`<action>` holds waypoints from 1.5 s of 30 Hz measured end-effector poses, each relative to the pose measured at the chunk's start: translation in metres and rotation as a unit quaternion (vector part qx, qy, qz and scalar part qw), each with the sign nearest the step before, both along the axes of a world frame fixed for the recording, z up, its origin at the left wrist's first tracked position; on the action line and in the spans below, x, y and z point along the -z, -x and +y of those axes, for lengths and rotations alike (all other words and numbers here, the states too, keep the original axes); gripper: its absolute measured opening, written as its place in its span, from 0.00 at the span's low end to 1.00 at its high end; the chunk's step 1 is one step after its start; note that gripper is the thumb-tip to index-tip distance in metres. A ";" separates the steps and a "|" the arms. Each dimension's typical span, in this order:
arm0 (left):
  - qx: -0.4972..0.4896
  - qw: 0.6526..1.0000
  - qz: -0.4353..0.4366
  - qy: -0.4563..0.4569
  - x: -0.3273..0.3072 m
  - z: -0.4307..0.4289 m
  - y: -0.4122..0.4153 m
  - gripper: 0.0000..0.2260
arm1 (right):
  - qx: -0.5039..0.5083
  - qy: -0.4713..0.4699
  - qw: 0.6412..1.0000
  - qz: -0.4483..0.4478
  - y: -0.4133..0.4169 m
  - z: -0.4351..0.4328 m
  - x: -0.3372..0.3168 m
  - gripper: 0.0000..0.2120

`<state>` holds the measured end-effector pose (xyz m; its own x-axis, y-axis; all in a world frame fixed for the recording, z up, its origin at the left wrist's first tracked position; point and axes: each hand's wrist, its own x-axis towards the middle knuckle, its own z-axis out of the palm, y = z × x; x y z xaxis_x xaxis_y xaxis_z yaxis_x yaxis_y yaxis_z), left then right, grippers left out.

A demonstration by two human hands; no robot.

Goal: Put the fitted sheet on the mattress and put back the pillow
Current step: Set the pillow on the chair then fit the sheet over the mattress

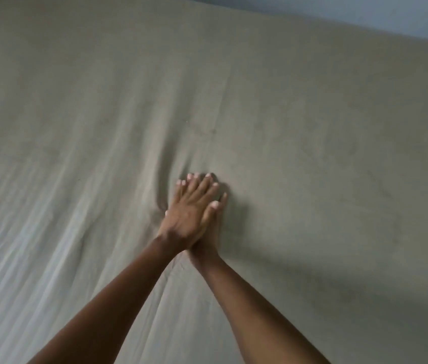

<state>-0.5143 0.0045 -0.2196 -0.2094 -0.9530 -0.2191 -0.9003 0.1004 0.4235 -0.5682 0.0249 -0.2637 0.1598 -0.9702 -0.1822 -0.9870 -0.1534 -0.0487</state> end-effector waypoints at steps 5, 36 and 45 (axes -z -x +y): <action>0.144 0.983 -0.097 0.058 0.025 -0.028 -0.038 0.25 | -0.012 0.007 0.997 -0.077 0.001 -0.002 -0.005 0.29; -0.096 0.982 -0.106 0.120 0.036 -0.123 -0.237 0.25 | -0.056 0.035 0.997 -0.047 -0.176 -0.193 -0.015 0.36; -0.089 0.983 -0.061 0.149 0.046 -0.124 -0.242 0.26 | 0.228 0.058 0.971 -0.029 -0.099 -0.252 -0.018 0.34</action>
